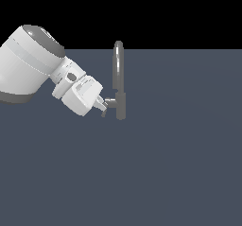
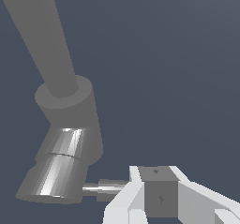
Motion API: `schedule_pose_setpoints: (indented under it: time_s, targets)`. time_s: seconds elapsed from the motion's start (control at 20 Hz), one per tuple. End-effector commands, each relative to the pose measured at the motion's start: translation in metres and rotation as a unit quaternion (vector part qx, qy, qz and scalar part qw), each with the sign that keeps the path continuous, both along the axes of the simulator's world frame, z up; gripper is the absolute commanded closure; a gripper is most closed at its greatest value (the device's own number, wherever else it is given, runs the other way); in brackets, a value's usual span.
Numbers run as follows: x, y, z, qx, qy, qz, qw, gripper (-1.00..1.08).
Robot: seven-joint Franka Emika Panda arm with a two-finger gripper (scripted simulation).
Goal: Turn on the faucet by rotating a designated handle.
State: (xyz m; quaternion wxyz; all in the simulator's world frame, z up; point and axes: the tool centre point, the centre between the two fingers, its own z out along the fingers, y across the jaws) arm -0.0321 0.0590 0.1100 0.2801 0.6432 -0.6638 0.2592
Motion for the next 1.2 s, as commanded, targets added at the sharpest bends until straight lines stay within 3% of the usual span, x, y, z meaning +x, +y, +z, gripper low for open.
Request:
schedule_pose_setpoints:
  time_s: [0.0, 0.4, 0.45, 1.15]
  targets:
    - [-0.001, -0.001, -0.017, -0.002, 0.005, 0.0, 1.0, 1.08]
    - [0.002, -0.001, -0.055, -0.001, 0.012, -0.001, 0.9999, 1.08]
    - [0.012, -0.001, -0.027, -0.002, -0.009, 0.0, 1.0, 1.08]
    - [0.038, -0.003, -0.073, -0.001, 0.008, -0.001, 1.0, 1.08]
